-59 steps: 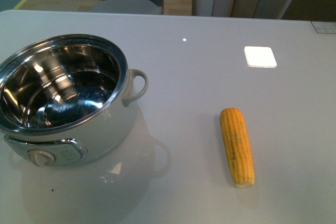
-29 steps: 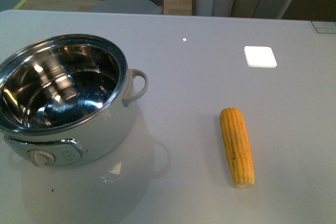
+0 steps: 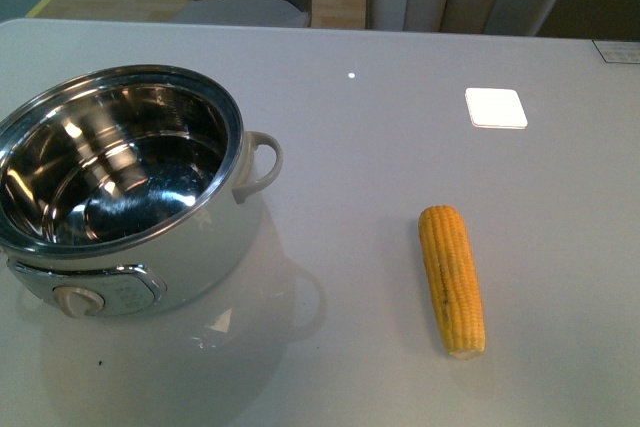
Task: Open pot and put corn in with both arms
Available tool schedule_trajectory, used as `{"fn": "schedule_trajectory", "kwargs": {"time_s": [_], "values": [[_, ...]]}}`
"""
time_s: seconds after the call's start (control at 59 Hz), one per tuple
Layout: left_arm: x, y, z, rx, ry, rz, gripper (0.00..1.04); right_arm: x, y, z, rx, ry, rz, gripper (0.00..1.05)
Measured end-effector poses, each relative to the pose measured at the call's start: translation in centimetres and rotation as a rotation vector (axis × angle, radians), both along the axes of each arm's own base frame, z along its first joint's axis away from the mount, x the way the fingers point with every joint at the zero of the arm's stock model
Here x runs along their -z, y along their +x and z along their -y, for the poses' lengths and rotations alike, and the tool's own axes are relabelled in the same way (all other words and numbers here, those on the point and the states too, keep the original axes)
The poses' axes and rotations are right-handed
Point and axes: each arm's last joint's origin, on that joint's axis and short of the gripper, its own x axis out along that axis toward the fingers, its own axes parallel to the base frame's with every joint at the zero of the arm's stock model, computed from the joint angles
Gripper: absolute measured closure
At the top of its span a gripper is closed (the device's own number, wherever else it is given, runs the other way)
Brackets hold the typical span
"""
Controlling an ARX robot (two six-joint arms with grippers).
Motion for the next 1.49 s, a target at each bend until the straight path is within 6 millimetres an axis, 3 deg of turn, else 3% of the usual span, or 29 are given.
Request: {"fn": "schedule_trajectory", "kwargs": {"time_s": [0.068, 0.119, 0.221, 0.322, 0.407, 0.492, 0.645, 0.916, 1.137, 1.493], "values": [[0.0, 0.0, 0.0, 0.002, 0.0, 0.001, 0.07, 0.2, 0.4, 0.0, 0.014, 0.024, -0.354, 0.09], [0.0, 0.0, 0.0, 0.0, 0.0, 0.001, 0.07, 1.1, 0.5, 0.0, 0.008, 0.045, -0.521, 0.09], [0.0, 0.0, 0.0, 0.0, 0.0, 0.001, 0.07, 2.1, 1.3, 0.0, -0.005, 0.099, -0.627, 0.09], [0.0, 0.0, 0.0, 0.0, 0.0, 0.001, 0.07, 2.5, 2.8, -0.2, -0.023, 0.148, -0.65, 0.09], [0.0, 0.0, 0.0, 0.0, 0.0, 0.0, 0.07, 3.4, 5.3, -1.1, -0.042, 0.146, -0.667, 0.09], [0.0, 0.0, 0.0, 0.0, 0.0, 0.001, 0.07, 4.7, 8.3, -2.9, -0.102, 0.114, -0.657, 0.09], [0.0, 0.0, 0.0, 0.0, 0.0, 0.001, 0.07, 7.4, 11.5, -5.5, -0.15, 0.005, -0.611, 0.09], [0.0, 0.0, 0.0, 0.0, 0.0, 0.001, 0.07, 12.7, 13.7, -8.0, -0.318, -0.114, -0.77, 0.09], [0.0, 0.0, 0.0, 0.0, 0.0, 0.001, 0.07, 14.8, 16.6, -10.2, -0.382, -0.147, -0.758, 0.09], [0.0, 0.0, 0.0, 0.0, 0.0, 0.001, 0.07, 17.6, 18.4, -11.1, -0.398, -0.22, -0.778, 0.09]]}}
